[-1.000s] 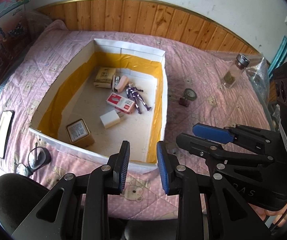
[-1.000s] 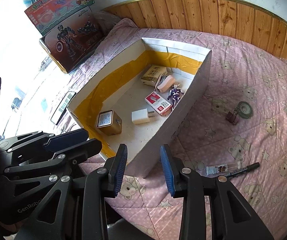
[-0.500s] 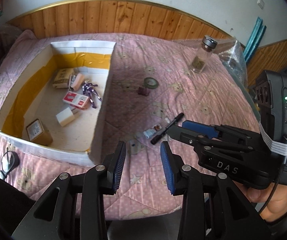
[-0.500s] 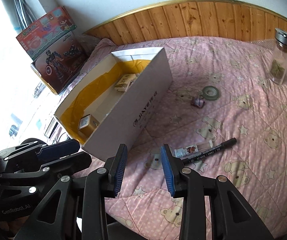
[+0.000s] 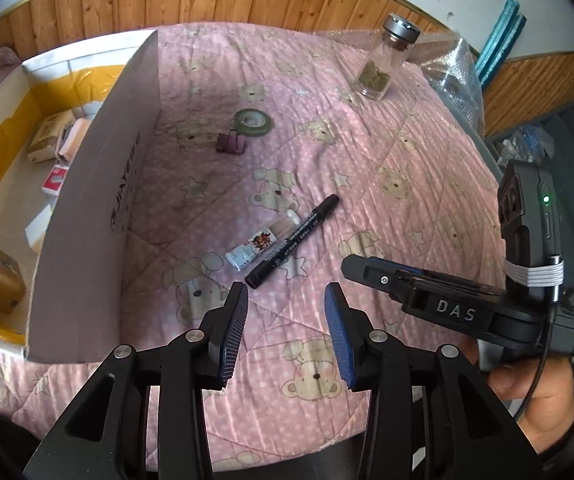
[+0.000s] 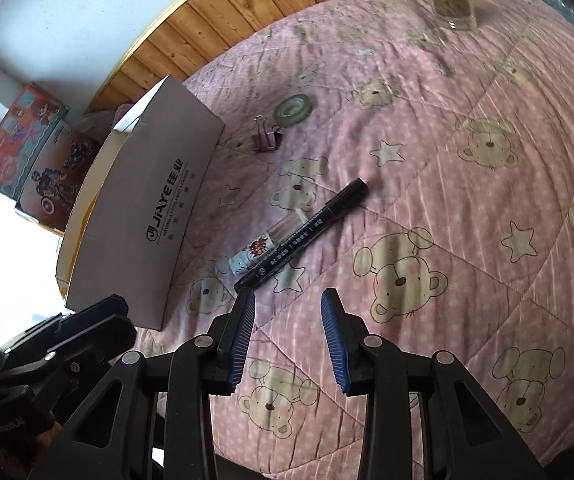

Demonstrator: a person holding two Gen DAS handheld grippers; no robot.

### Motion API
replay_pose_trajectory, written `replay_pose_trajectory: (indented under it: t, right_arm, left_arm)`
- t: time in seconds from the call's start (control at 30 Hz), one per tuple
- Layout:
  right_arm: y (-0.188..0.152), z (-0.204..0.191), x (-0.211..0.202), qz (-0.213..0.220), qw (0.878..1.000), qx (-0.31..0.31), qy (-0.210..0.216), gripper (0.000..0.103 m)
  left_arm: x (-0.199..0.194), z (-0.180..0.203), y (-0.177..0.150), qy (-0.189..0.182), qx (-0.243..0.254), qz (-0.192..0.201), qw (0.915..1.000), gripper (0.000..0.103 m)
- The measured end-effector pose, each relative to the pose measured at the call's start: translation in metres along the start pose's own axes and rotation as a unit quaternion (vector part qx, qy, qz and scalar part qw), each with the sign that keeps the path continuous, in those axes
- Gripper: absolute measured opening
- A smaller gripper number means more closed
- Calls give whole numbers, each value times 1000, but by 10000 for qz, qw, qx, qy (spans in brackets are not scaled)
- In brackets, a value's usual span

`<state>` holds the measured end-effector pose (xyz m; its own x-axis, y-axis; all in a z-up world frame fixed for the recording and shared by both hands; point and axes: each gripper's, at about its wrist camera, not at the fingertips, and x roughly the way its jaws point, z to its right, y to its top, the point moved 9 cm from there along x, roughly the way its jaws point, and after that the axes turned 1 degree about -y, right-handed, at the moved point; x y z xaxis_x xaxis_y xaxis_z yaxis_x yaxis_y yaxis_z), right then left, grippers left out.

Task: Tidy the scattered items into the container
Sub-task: 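Withdraw both tools from the box toward the black marker, then grasp the clear labelled tube with the left tool while the right tool grasps the black marker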

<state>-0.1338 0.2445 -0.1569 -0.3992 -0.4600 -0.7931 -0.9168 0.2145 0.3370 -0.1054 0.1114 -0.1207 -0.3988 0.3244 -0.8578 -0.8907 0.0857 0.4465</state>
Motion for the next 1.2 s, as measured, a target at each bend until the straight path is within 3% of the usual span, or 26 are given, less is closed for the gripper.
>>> replay_pose_trajectory:
  t: [0.3,0.4,0.47,0.57,0.63,0.73,0.9,0.97,1.1,1.2]
  right_arm:
    - [26,18,24,-271,9961,746,393,37]
    - [32,20,41,-420,9955,802,282,37]
    - [34,22,53,-474,9954,811,173,36]
    - [42,17,57,-369,9981,496,-25,35]
    - [46,16,57,-246,9987,25,-440,27]
    - [50,15,51,-38,9938,-506,-989,28]
    - [51,17,57,-42,9974,-312,-647,35]
    - [52,10,62,-33,9958,-557,-725,39]
    - [50,0,66,-93,9928,-903,-775,23]
    - [58,2,53,165,9772,-1497,-1496,14]
  left_arm:
    - [56,-18,19,241,-119,-102,9996,42]
    - [77,-26,14,369,-128,-300,9988,42]
    - [87,-28,10,264,-206,-370,9988,44]
    - [93,-18,3,124,-58,-458,9989,41]
    - [95,-9,2,173,222,-472,9985,41]
    - [96,-9,5,92,207,-430,9988,43]
    - [92,-17,13,-219,-178,-335,9990,42]
    - [89,-21,16,-239,-265,-300,9989,42]
    - [88,-30,18,-233,-440,-288,9983,42]
    - [91,-28,19,-223,-422,-329,9983,42]
